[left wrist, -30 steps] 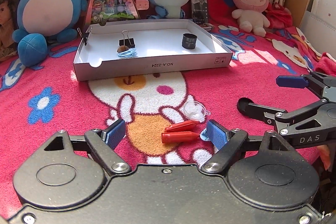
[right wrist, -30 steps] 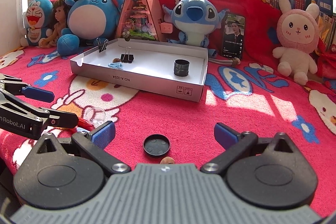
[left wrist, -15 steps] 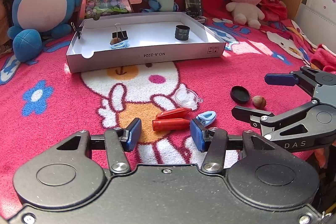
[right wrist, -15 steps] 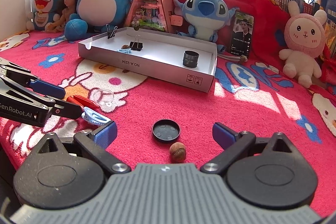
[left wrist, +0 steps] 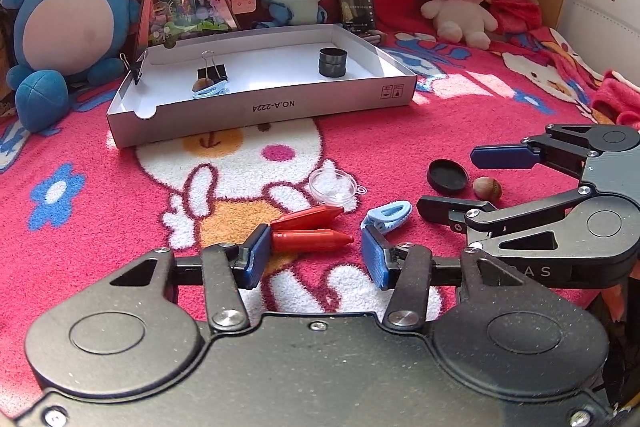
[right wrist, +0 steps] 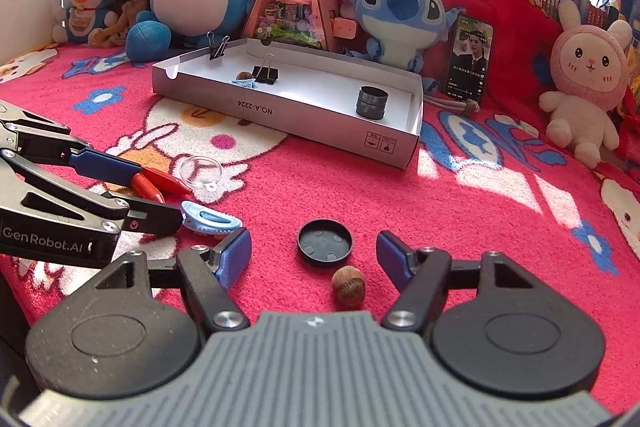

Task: Organize rigid objects
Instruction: 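Grasp the red marker with the left gripper while the right grasps a black lid, then carry the red marker and black lid over the white tray and lower them, then open the left gripper to release the red marker into the tray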

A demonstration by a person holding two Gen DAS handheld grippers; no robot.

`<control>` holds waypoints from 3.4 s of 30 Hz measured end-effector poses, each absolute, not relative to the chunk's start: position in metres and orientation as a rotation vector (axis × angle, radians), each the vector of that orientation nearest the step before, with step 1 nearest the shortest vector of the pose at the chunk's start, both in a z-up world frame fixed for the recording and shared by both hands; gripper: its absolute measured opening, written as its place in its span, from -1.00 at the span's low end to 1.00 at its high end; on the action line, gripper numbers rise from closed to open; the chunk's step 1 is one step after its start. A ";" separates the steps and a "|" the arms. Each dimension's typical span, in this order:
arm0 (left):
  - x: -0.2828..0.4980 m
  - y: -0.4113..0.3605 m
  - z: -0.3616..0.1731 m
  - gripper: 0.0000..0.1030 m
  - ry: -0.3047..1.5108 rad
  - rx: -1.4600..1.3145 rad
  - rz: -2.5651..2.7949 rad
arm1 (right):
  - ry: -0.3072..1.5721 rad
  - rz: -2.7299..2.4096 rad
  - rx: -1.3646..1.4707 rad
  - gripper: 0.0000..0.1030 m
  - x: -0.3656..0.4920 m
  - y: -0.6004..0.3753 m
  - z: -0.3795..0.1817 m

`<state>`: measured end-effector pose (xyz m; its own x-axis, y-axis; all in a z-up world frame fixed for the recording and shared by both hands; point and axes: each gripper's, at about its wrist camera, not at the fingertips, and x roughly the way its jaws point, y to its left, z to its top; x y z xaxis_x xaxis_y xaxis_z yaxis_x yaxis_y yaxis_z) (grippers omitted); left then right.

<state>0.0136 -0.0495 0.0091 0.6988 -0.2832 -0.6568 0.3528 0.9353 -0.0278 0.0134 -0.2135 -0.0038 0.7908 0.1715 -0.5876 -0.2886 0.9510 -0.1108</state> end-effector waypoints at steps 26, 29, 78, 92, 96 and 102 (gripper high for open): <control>0.009 -0.039 0.014 -0.17 0.715 0.084 -0.335 | 0.643 0.213 -0.161 -0.27 0.023 -0.213 -0.005; 0.010 -0.037 0.015 -0.18 0.715 0.078 -0.328 | 0.641 0.213 -0.159 -0.27 0.023 -0.212 -0.005; 0.223 -0.007 0.064 -0.18 0.775 -0.077 -0.082 | 0.790 0.116 0.062 -0.27 0.215 -0.224 0.068; 0.250 -0.002 0.035 -0.18 0.839 -0.092 -0.008 | 0.872 0.085 0.029 -0.27 0.254 -0.214 0.049; 0.251 -0.002 0.033 -0.18 0.833 -0.085 -0.006 | 0.881 0.081 0.020 -0.27 0.257 -0.212 0.045; 0.252 -0.005 0.033 -0.18 0.827 -0.080 -0.017 | 0.891 0.074 0.027 -0.27 0.260 -0.213 0.041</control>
<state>0.2517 -0.0049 0.0333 0.6770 -0.0465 -0.7346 -0.0163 0.9968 -0.0780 0.2603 -0.2126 0.0407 0.6259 0.0758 -0.7762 -0.0537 0.9971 0.0541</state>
